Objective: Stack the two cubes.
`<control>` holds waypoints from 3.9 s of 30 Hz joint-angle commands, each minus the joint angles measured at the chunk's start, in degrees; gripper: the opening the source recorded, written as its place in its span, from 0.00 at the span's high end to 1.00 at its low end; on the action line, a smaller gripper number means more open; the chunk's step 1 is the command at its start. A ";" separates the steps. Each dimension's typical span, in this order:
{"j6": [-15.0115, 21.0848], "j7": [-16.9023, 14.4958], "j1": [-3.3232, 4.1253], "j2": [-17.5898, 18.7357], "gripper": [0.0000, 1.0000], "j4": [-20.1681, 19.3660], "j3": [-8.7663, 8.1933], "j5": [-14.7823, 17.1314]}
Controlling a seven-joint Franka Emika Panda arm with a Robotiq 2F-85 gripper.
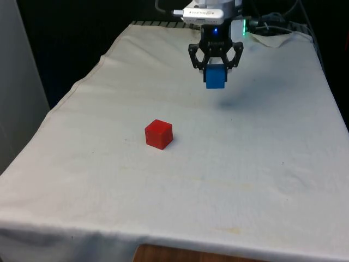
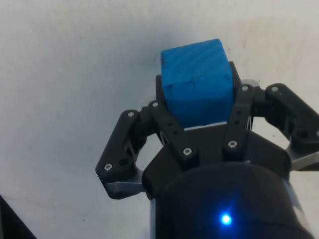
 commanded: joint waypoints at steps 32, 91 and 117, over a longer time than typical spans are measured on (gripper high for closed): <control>-9.80 -2.18 -0.11 -5.44 1.00 4.35 -3.44 -0.17; -20.57 -6.82 -0.74 23.49 1.00 43.37 -8.94 0.74; -13.87 -7.28 -1.09 25.50 1.00 41.83 -9.00 1.60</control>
